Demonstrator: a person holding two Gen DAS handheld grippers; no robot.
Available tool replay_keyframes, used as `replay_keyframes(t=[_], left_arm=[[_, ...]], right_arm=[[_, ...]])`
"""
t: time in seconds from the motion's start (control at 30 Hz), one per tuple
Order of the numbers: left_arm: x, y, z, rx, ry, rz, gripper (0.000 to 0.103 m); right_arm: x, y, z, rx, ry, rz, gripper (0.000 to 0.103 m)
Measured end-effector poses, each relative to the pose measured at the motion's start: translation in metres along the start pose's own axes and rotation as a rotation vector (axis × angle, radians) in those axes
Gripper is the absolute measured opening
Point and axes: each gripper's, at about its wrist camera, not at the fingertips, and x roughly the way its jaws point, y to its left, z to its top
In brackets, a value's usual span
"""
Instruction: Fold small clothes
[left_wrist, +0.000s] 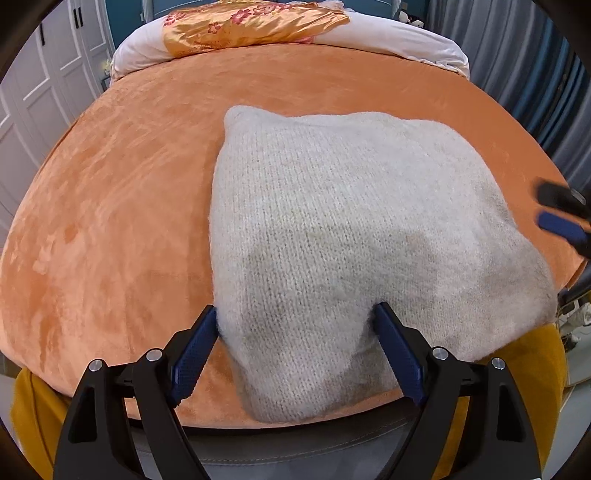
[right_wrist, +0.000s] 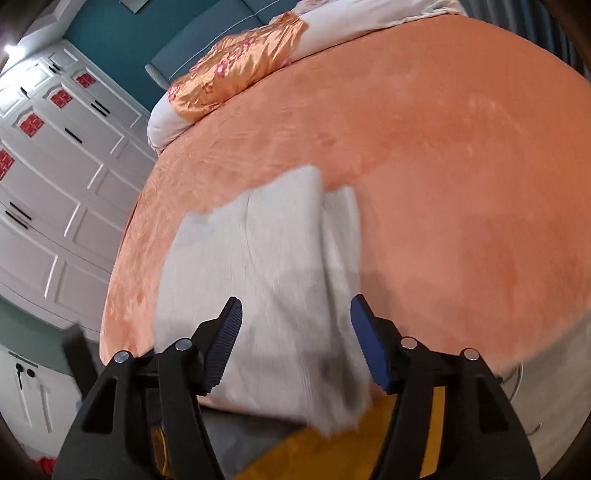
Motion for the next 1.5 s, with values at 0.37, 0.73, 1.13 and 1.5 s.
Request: replay_keyframes(t=[0.37, 0.73, 1.13, 1.5], left_arm=[[-0.003, -0.006, 0.002, 0.010, -0.002, 0.015, 0.084], [0.002, -0.010, 0.005, 0.031, 0.022, 0.054, 0.085], [0.002, -0.018, 0.001, 0.046, 0.038, 0.073, 0.087], [0.002, -0.018, -0.001, 0.059, 0.044, 0.080, 0.088]], right_arm=[[0.011, 0.022, 0.043, -0.109, -0.086, 0.018, 0.008], [0.011, 0.008, 0.022, -0.034, -0.038, -0.129, 0.012], [0.033, 0.036, -0.056, -0.251, 0.118, -0.316, 0.005], [0.052, 0.037, -0.022, -0.310, 0.126, -0.328, 0.005]])
